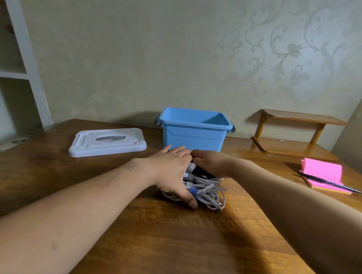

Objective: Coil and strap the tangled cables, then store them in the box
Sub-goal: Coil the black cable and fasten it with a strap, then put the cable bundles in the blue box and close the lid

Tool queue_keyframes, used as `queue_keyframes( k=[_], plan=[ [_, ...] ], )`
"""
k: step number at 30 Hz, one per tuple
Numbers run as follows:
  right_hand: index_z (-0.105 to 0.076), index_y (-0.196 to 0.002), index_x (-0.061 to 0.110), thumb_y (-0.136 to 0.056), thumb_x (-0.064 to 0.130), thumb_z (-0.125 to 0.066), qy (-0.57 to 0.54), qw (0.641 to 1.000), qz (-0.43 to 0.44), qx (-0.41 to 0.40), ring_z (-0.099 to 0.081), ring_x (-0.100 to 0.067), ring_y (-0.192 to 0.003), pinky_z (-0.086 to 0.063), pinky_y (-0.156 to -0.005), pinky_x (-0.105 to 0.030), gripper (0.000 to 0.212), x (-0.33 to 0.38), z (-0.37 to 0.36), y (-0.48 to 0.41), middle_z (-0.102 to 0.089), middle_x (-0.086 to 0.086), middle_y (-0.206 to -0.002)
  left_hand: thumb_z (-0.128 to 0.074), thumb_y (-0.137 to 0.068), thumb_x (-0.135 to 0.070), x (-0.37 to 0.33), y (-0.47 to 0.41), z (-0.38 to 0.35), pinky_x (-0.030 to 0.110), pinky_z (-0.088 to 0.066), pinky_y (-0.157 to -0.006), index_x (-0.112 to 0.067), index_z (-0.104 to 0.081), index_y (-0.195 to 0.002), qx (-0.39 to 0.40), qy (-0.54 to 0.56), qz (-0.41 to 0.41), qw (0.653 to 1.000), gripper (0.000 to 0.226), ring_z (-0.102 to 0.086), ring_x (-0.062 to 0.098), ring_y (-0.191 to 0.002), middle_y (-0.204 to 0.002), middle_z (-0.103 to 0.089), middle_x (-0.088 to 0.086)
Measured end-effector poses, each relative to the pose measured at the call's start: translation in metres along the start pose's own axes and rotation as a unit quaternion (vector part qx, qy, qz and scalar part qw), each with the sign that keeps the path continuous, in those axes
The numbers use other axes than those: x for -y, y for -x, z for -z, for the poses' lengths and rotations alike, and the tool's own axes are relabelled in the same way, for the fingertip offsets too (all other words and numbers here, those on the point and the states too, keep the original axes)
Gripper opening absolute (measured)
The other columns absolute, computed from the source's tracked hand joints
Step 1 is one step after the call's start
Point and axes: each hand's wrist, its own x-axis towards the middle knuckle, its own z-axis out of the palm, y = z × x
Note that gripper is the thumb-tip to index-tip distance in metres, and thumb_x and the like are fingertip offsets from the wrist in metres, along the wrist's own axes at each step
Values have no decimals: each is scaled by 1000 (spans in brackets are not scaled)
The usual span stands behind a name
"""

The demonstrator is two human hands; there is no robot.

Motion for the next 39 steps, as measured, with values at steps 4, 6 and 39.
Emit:
queue_keyframes(
  k=[4,6,39],
  plan=[
    [-57,-137,26,-109,38,-44,13,1000,-18,8,-58,-25,-120,-46,-104,-42,33,10,8,7,-64,-5,-134,-73,-54,-98,-2,3,-1,39,-49,-106,-21,-43,-145,3,51,28,998,123,-50,18,-125,-143,-51,-2],
    [-57,-138,27,-109,44,-41,-13,999,-33,41,-58,-25,-121,-45,-109,-44,37,15,12,9,-63,-6,-135,-74,-49,-100,-2,4,-8,40,-48,-113,-26,-39,-152,1,93,40,995,132,-49,18,-135,-152,-48,-6],
    [-62,-135,30,-62,62,-96,178,964,19,197,-68,-15,-107,-55,-102,-37,87,44,30,28,-73,9,-116,-93,-56,-74,17,-32,21,44,-45,-117,-42,-32,-158,152,123,31,980,123,-50,20,-139,-151,-51,-10]
  ],
)
